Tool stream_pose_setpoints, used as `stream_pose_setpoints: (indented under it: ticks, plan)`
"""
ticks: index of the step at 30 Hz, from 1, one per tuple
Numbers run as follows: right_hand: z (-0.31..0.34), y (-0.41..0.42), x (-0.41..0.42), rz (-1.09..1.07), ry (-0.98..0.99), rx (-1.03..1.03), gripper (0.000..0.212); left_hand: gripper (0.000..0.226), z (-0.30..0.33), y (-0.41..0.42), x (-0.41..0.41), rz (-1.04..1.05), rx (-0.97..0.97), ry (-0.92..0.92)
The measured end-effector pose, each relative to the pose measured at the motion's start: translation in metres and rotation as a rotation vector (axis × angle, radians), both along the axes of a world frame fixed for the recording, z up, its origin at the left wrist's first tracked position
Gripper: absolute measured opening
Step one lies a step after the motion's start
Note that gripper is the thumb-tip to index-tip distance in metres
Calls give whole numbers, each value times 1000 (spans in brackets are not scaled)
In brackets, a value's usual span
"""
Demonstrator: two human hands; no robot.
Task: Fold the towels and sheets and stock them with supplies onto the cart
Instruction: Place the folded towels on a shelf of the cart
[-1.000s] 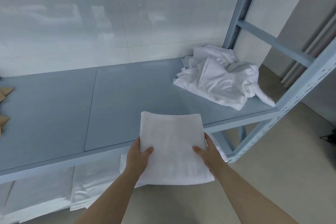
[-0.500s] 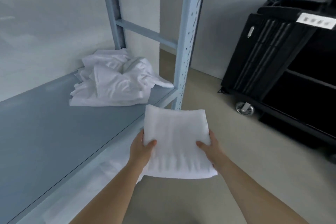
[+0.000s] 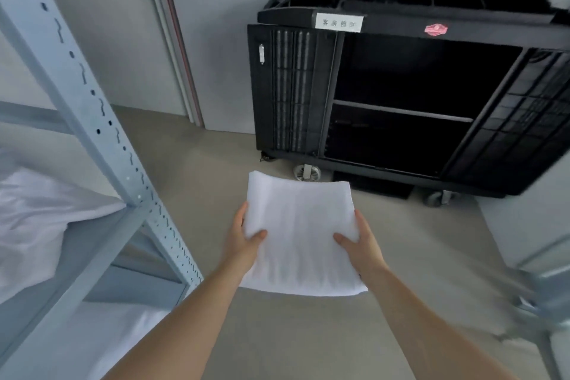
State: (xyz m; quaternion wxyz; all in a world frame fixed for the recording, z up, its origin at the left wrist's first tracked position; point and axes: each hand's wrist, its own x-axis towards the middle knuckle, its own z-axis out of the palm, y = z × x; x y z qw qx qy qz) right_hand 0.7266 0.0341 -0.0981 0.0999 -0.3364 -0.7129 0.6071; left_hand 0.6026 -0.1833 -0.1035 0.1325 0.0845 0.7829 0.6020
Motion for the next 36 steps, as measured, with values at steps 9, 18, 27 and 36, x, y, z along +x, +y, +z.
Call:
stream_pose_setpoints:
  ticks: [9, 18, 27, 36]
  plan:
    - [-4, 125, -23, -130, -42, -38, 69, 69, -9, 142, -52, -123, -18, -33]
    - [-19, 228, -106, -229, -80, -40, 66, 68, -26, 257, -151, -214, -53, -42]
    - [-2, 335, -232, -320, -73, 3, 60, 66, -14, 375, -295, -356, -26, -82]
    - [3, 426, -298, -345, -47, -18, 63, 53, 4, 465, -383, -467, 62, -295]
